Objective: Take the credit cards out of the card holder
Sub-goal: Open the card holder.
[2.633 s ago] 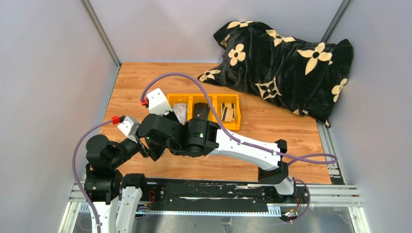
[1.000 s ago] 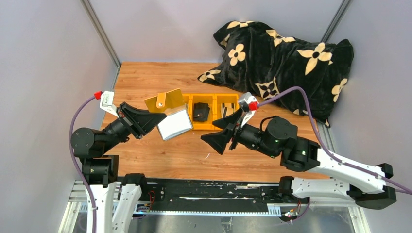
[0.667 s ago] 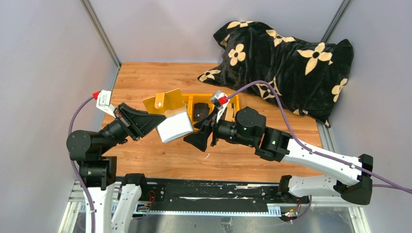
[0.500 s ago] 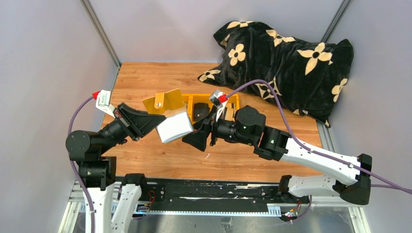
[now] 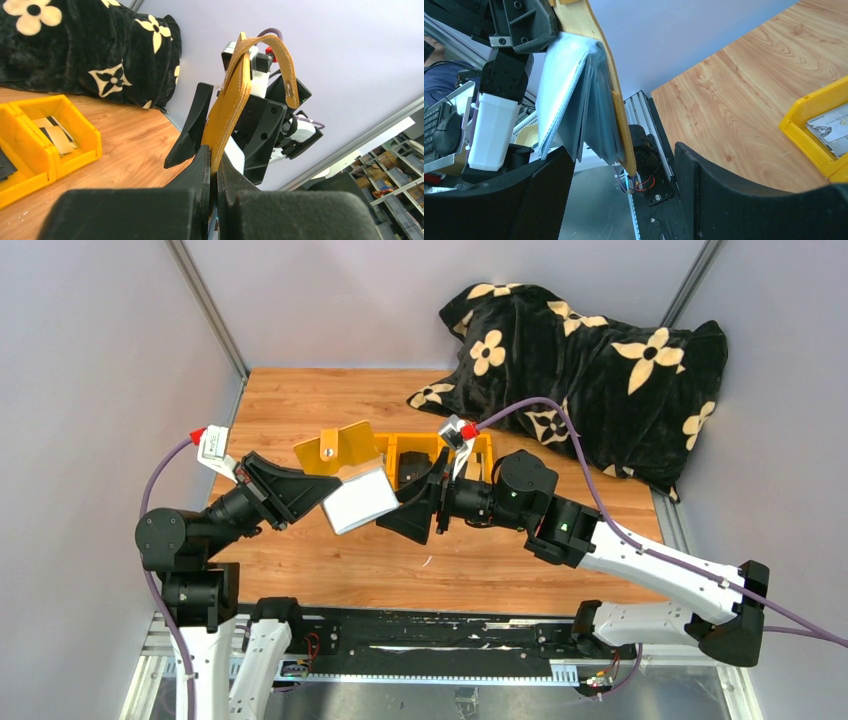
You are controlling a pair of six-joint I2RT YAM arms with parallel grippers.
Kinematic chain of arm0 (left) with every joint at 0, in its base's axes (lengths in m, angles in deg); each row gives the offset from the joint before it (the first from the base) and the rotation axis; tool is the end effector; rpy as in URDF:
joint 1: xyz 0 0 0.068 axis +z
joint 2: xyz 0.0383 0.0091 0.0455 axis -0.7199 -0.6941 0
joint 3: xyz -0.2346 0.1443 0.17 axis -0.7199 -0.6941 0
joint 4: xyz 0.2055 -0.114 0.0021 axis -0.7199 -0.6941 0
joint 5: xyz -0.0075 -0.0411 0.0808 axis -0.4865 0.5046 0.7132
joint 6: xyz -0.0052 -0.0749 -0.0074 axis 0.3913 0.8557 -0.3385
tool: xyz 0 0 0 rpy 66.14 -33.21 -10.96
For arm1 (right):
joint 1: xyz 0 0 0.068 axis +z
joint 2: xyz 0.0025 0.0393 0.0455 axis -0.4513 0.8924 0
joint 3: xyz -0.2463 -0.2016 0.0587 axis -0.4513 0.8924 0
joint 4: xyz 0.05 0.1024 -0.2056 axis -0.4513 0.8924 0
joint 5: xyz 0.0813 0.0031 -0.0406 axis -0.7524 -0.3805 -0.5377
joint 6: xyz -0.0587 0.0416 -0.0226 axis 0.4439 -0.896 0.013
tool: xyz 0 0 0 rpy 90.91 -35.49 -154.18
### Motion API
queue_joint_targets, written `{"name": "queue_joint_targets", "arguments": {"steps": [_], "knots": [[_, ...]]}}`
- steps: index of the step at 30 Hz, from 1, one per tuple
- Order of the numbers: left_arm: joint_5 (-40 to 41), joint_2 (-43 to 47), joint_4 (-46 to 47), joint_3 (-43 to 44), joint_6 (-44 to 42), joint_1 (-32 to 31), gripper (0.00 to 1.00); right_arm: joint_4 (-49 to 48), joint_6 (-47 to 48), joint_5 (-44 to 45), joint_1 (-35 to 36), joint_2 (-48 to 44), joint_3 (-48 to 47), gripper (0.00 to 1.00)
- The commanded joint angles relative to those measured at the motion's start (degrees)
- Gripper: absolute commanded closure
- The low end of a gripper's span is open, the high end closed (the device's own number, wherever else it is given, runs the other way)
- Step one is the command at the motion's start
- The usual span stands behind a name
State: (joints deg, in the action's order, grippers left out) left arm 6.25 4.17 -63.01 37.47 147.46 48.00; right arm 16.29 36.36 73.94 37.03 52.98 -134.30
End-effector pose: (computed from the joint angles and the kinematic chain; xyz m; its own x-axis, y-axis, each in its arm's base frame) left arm 0.0117 -0.0516 0.4580 -0.4690 -0.5271 -0.7087 0.6857 0.2885 -0.6683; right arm 0.0867 0.2146 0.4736 -0.4655 0.2014 -0.8618 -0.8652 0.1016 0.4911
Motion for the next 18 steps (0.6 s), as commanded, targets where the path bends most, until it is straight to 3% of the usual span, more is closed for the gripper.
{"name": "queue_joint_targets", "arguments": {"steps": [1, 12, 18], "knots": [[-2.2, 0.5, 0.2, 2.1, 0.9, 0.0, 1.00, -2.5, -1.5, 2.0, -0.9, -0.2, -0.4, 0.26], [-3.4, 0.5, -0.1, 3.4, 2.4, 0.0, 1.00, -3.9, 1.9, 7.1, 0.1, 1.9, -3.8, 0.30], [-3.8, 0.9, -1.3, 2.7, 1.5, 0.0, 1.00, -9.1, -1.0, 4.8, 0.2, 2.6, -5.2, 0.30]]}}
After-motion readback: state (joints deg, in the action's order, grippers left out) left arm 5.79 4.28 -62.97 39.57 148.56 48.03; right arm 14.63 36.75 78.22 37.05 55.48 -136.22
